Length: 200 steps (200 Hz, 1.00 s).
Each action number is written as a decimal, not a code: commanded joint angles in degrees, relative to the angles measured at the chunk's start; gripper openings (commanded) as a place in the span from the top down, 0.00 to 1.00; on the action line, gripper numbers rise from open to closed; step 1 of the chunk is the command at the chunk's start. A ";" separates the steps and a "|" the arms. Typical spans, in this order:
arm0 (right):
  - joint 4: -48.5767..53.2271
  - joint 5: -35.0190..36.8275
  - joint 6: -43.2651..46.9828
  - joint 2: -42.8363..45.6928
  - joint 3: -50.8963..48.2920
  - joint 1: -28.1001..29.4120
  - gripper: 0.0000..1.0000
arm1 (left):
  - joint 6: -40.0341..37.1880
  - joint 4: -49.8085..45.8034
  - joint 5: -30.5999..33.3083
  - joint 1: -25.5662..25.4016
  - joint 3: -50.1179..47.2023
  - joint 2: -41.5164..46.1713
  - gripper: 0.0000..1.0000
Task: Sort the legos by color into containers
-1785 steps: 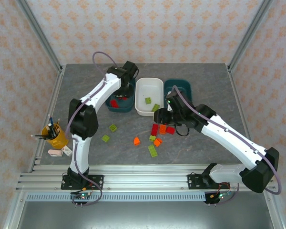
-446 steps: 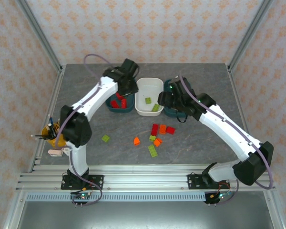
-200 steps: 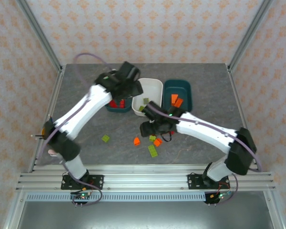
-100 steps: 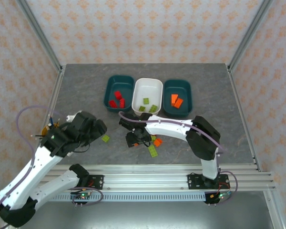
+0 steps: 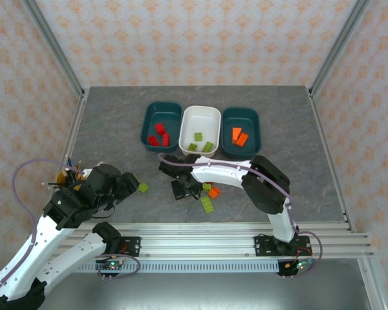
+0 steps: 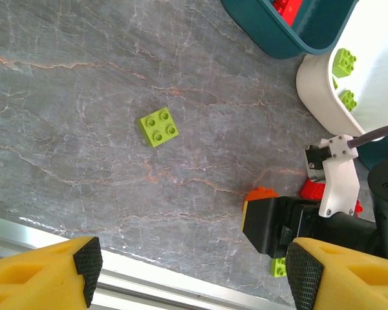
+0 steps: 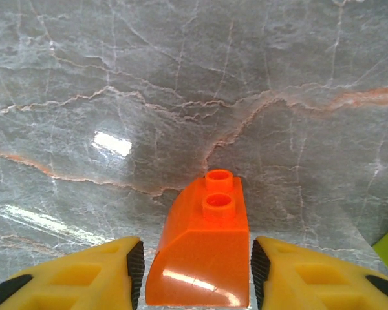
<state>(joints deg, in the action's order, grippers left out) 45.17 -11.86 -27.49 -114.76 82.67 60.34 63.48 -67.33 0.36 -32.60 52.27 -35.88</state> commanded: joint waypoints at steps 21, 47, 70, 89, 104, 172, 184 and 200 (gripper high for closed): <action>0.41 0.60 -0.73 -1.56 0.57 -0.10 0.56 | 1.73 0.48 -0.52 -0.01 -1.64 0.50 0.22; 0.02 0.96 -0.64 -1.63 0.75 -0.10 0.60 | 1.93 0.72 -0.89 -0.06 -2.51 1.07 0.23; -0.47 1.03 -0.64 -1.74 0.88 -0.12 0.65 | 1.93 0.79 -1.37 -0.04 -3.06 1.42 0.23; -0.55 1.27 -0.69 -1.65 0.96 -0.06 0.69 | 2.08 1.22 -1.91 -0.02 -3.71 1.73 0.23; -0.44 1.64 -0.81 -1.07 1.00 -0.04 0.71 | 2.07 1.63 -2.28 -0.03 -4.13 1.78 0.23; 6.91 9.18 0.46 12.04 4.70 -5.98 0.73 | -2.59 15.35 -9.52 -0.18 -1.32 -5.58 0.22; 8.72 10.45 1.43 14.71 5.12 -9.39 0.73 | -4.13 17.77 -10.39 -0.44 0.91 -9.34 0.23; 10.84 11.81 2.47 17.52 5.53 -15.33 0.73 | -5.82 20.99 -11.52 -0.80 4.13 -14.58 0.22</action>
<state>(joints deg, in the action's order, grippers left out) 49.78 -6.15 -27.05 -103.35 85.95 52.64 61.76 -55.35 -8.21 -32.67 51.16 -44.42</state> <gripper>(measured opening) 0.313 0.774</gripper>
